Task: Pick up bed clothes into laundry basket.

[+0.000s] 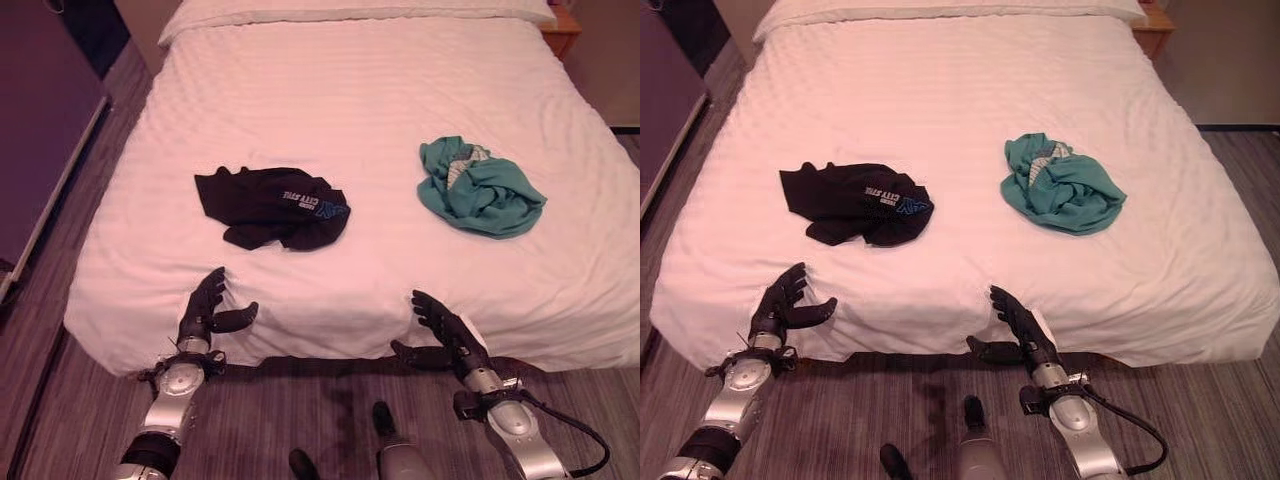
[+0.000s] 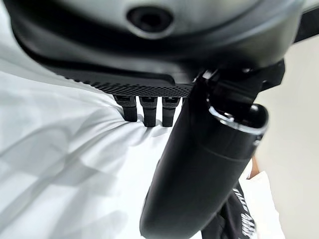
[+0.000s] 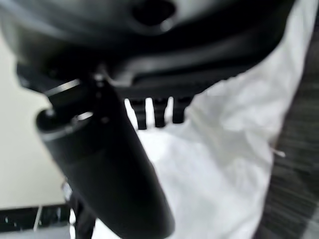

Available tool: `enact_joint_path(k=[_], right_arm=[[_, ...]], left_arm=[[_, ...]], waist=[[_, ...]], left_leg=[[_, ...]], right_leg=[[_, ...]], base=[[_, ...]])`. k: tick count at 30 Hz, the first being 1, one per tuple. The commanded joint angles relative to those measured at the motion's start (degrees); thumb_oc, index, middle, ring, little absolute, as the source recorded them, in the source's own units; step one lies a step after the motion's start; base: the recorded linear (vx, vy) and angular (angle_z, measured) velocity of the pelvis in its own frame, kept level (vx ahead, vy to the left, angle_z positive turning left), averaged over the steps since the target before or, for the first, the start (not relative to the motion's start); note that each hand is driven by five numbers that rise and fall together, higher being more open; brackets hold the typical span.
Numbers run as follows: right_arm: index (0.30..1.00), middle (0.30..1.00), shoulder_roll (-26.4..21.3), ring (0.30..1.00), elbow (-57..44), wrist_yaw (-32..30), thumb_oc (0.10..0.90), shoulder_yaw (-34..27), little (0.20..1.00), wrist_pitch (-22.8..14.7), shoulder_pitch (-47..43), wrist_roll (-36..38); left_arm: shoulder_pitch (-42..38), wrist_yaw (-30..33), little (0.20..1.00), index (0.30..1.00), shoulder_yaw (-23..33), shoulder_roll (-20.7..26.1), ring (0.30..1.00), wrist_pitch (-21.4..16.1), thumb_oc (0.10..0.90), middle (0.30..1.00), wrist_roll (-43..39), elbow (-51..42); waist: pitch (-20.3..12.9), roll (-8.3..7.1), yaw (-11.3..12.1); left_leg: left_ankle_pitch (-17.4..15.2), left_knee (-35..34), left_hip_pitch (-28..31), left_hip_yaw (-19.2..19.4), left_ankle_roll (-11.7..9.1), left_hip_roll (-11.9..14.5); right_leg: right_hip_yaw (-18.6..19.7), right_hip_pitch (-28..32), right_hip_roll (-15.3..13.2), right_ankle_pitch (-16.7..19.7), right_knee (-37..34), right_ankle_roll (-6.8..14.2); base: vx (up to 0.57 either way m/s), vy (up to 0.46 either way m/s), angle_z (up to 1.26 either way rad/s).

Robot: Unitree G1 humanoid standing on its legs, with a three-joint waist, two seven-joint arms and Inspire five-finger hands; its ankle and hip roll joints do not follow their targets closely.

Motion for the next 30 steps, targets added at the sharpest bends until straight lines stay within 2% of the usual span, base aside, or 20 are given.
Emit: enact_joint_path(k=[1,3,4,5,7,8,9,10,11,13,15,18,22,28,29,30], right_arm=[[0.900,0.900,-1.0,0.900,-4.9,0.0,0.800,-0.7,0.900,-4.0,-5.7,0.6],[0.900,0.900,-1.4,0.900,-5.0,0.3,0.800,-0.4,0.900,-4.0,-5.8,0.9],[0.900,0.900,-1.8,0.900,-5.0,0.8,0.800,-0.3,0.900,-4.3,-5.9,1.6],[0.900,0.900,-2.2,0.900,-5.2,1.0,0.800,-0.5,0.900,-4.3,-5.7,2.0],[0.900,0.900,-3.4,0.900,-5.9,1.3,0.800,-0.7,0.900,-4.3,-5.0,2.4],[0.900,0.900,-4.1,0.900,-6.4,1.4,0.800,-1.3,0.900,-4.4,-4.8,2.6],[0.900,0.900,-4.7,0.900,-6.9,1.4,0.800,-1.9,0.900,-4.4,-4.6,3.1],[0.900,0.900,-4.7,0.900,-6.9,1.4,0.800,-1.9,0.900,-4.4,-4.6,3.1],[0.900,0.900,-5.3,0.900,-7.1,1.4,0.800,-3.3,0.900,-4.4,-3.9,4.2],[0.900,0.900,-5.0,0.900,-7.4,1.6,0.800,-4.7,0.900,-4.5,-3.0,5.7],[0.900,0.900,-4.2,0.900,-7.8,1.2,0.800,-5.5,0.900,-4.8,-2.0,6.2],[0.900,0.900,-3.1,0.900,-8.9,0.7,0.800,-6.8,0.900,-5.2,-0.8,6.2],[0.900,0.900,-0.9,0.900,-8.1,-0.4,0.800,-7.1,0.900,-5.8,-0.7,7.8],[0.900,0.900,0.4,0.900,-8.5,0.5,0.800,-6.4,0.900,-6.2,-0.8,9.3],[0.900,0.900,3.4,0.900,-7.1,-2.8,0.800,-14.7,0.900,-5.1,12.5,15.8],[0.900,0.900,3.4,0.900,-7.1,-2.8,0.800,-14.7,0.900,-5.1,12.5,15.8]], left_arm=[[-2.2,-4.0,0.900,0.900,1.8,-0.5,0.900,-4.2,0.800,0.900,-0.5,-4.9],[-0.1,-4.8,0.900,0.900,2.4,-1.1,0.900,-4.1,0.800,0.900,-1.0,-5.3],[1.3,-5.2,0.900,0.900,2.8,-1.5,0.900,-4.3,0.800,0.900,-1.2,-5.5],[2.4,-5.7,0.900,0.900,3.2,-1.8,0.900,-4.0,0.800,0.900,-1.8,-5.5],[3.4,-6.4,0.900,0.900,3.4,-2.7,0.900,-3.6,0.800,0.900,-3.0,-5.2],[3.6,-6.5,0.900,0.900,3.6,-3.0,0.900,-3.7,0.800,0.900,-3.0,-4.9],[3.7,-6.6,0.900,0.900,3.4,-3.2,0.900,-3.6,0.800,0.900,-2.8,-4.8],[3.6,-6.6,0.900,0.900,3.4,-3.2,0.900,-3.6,0.800,0.900,-2.8,-4.8],[3.5,-7.0,0.900,0.900,2.9,-3.5,0.900,-3.6,0.800,0.900,-2.7,-5.1],[3.5,-7.4,0.900,0.900,2.6,-3.5,0.900,-3.5,0.800,0.900,-2.4,-5.9],[3.3,-7.1,0.900,0.900,2.9,-3.2,0.900,-3.5,0.800,0.900,-2.0,-6.3],[2.0,-6.4,0.900,0.900,3.6,-2.7,0.900,-3.8,0.800,0.900,-1.9,-7.1],[-0.1,-4.9,0.900,0.900,4.1,-1.9,0.900,-4.4,0.800,0.900,-1.9,-7.3],[1.6,-5.1,0.900,0.900,5.0,-2.0,0.900,-4.7,0.800,0.900,-2.0,-7.9],[6.5,-2.3,0.900,0.900,6.1,-9.4,0.900,-3.3,0.800,0.900,-12.3,-6.2],[6.5,-2.3,0.900,0.900,6.1,-9.4,0.900,-3.3,0.800,0.900,-12.3,-6.2]], waist=[[-2.9,-3.48,1.8],[-3.5,-4.57,2.8],[-3.7,-4.86,3.5],[-3.9,-5.23,3.8],[-3.4,-5.85,4.0],[-2.8,-6.40,4.3],[-2.0,-6.88,4.4],[-2.1,-6.83,4.4],[-1.5,-7.71,3.8],[-1.3,-7.96,3.1],[-1.8,-7.95,2.6],[-2.5,-7.52,1.4],[-2.9,-7.04,0.6],[-2.9,-6.44,0.9],[-1.6,-5.39,3.1],[-1.7,-5.43,3.1]], left_leg=[[3.4,0.2,4.0,-2.6,-7.1,1.7],[4.5,0.8,3.4,-2.1,-8.1,3.3],[7.1,1.6,2.4,-2.5,-9.4,5.1],[8.4,2.1,1.7,-2.6,-10.3,6.4],[9.8,4.2,0.3,-4.0,-11.1,7.7],[9.4,7.2,-1.0,-5.7,-11.2,7.8],[8.6,10.1,-2.2,-8.2,-11.1,7.1],[8.6,10.2,-2.5,-8.3,-11.1,7.1],[5.9,14.4,-3.5,-9.7,-10.5,5.5],[3.5,16.5,-4.0,-9.4,-9.9,4.0],[1.4,15.3,-4.0,-9.6,-8.9,1.9],[-0.5,10.9,-3.3,-7.9,-7.4,0.6],[0.5,4.8,-1.9,-7.3,-6.9,-0.4],[1.1,0.8,1.0,-6.3,-6.1,-1.3],[16.6,18.5,-2.6,-2.1,-13.3,12.8],[16.7,18.4,-2.6,-2.1,-13.2,12.7]], right_leg=[[-4.7,12.5,-3.1,2.5,-9.8,1.3],[-6.4,15.1,-1.4,-0.1,-14.8,1.1],[-6.7,16.6,0.5,-1.6,-17.5,0.4],[-7.4,17.5,1.4,-2.1,-19.4,0.0],[-7.0,18.7,2.9,-3.2,-20.3,-1.5],[-7.1,19.1,3.1,-3.5,-20.3,-2.1],[-7.2,19.3,3.0,-3.2,-20.2,-2.4],[-7.3,19.1,3.0,-3.1,-20.3,-2.5],[-7.3,19.3,2.3,-2.3,-20.8,-2.9],[-6.9,19.5,2.3,-2.0,-21.5,-3.1],[-5.8,19.1,3.0,-1.6,-22.3,-3.2],[-5.3,17.7,3.6,-0.5,-23.5,-2.8],[-4.3,15.7,4.1,1.4,-25.2,-1.6],[-3.2,15.3,3.6,2.5,-25.0,-0.9],[-7.9,25.2,4.5,-3.1,-21.0,-5.1],[-8.0,25.2,4.5,-3.0,-21.1,-5.1]], base=[[-0.09,-0.290,-0.47],[-0.10,-0.324,-0.50],[-0.11,-0.343,-0.30],[-0.12,-0.322,-0.13],[-0.13,-0.253,-0.12],[-0.14,-0.219,0.03],[-0.11,-0.147,0.02],[-0.14,-0.130,0.05],[-0.14,-0.084,0.07],[-0.12,-0.045,0.10],[-0.04,0.026,0.04],[-0.04,0.064,-0.04],[-0.05,0.110,-0.03],[0.03,0.098,-0.11],[0.02,0.034,-0.04],[0.02,0.023,0.09]])
